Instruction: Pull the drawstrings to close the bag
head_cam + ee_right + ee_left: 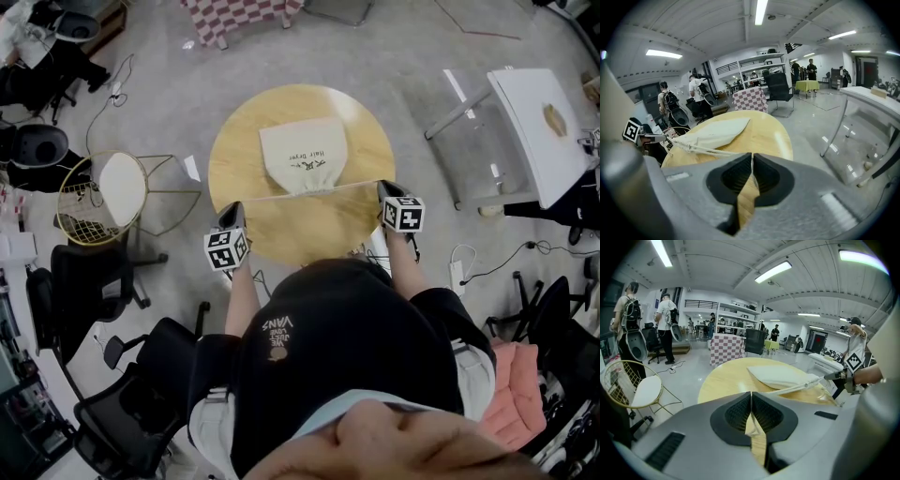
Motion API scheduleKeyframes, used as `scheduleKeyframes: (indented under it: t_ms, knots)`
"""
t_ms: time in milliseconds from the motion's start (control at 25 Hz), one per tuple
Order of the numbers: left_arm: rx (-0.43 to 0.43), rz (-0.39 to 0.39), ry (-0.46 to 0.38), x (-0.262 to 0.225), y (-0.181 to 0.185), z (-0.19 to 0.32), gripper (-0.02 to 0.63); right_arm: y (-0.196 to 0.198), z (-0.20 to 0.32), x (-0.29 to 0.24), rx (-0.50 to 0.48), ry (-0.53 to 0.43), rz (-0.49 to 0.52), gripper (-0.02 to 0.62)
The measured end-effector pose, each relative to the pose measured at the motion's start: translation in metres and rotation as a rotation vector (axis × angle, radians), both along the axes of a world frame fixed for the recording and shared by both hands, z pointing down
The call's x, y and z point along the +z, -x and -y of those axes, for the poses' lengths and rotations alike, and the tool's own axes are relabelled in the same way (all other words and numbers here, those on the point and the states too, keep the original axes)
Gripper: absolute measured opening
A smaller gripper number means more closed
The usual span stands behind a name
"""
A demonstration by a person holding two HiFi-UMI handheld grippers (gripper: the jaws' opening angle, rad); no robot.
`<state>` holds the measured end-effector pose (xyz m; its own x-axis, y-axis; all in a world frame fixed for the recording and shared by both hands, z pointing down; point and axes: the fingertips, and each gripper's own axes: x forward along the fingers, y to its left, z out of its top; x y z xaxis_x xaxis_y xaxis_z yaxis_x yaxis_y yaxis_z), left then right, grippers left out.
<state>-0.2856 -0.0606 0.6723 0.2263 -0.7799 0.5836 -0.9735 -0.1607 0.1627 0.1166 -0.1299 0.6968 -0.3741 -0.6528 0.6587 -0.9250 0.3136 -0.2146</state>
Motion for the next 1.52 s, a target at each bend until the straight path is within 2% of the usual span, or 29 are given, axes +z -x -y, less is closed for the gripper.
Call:
scheduleKeyframes:
  t_ms: [1120,1520]
  knots:
    - [-0.033,-0.019,0.05,0.024,-0.006,-0.003,0.018,0.002,-0.017,0.027,-0.022,0.066,0.023,0.017]
    - [-0.06,-0.023,0.065,0.027,-0.001,-0.009,0.048,0.0,-0.015,0.03,-0.024,0.082,0.054,0.035]
